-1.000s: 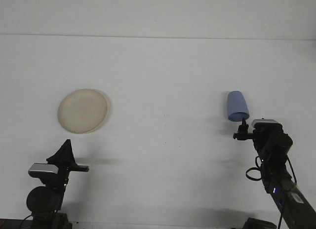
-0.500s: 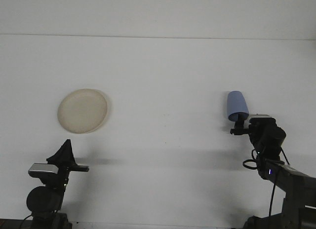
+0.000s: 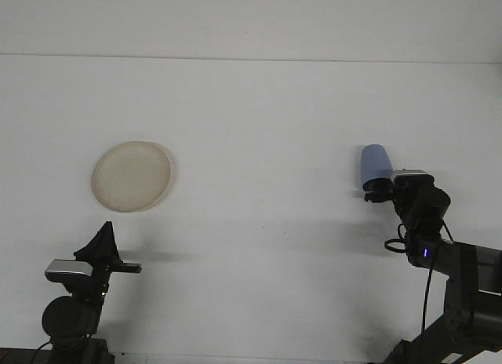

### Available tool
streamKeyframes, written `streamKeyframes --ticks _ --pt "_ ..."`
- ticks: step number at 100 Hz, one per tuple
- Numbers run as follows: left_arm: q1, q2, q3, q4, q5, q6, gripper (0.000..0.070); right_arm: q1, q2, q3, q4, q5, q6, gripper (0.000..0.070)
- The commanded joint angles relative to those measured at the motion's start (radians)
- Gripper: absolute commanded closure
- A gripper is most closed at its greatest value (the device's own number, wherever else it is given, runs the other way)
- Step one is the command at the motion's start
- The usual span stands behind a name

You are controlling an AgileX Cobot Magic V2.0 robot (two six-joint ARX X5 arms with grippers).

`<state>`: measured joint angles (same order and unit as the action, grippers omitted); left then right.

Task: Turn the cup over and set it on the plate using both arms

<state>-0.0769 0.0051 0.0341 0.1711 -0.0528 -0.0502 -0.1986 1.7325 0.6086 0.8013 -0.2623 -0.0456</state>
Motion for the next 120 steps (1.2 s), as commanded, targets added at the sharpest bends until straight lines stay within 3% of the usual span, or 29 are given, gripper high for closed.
streamKeyframes --ticks 1,22,57,96,120 --pt "-0.002 -0.002 -0.019 0.01 0.0 0.008 0.0688 -0.004 0.03 0.015 0.027 -0.007 -0.009 0.0383" --pt "-0.002 -0.002 -0.019 0.01 0.0 0.008 0.0688 -0.004 0.036 0.016 0.028 -0.051 -0.008 0.0697" --pt "-0.002 -0.002 -0.019 0.01 0.0 0.008 0.0688 -0.004 -0.023 0.016 0.025 -0.055 0.012 0.0697" --pt "-0.002 -0.002 -0.019 0.01 0.0 0.008 0.0688 0.023 -0.449 0.016 -0.319 -0.047 0.023 0.0698" --pt "-0.002 -0.002 -0.019 0.01 0.0 0.008 0.0688 0.118 -0.767 0.05 -0.706 0.084 0.031 0.0698"
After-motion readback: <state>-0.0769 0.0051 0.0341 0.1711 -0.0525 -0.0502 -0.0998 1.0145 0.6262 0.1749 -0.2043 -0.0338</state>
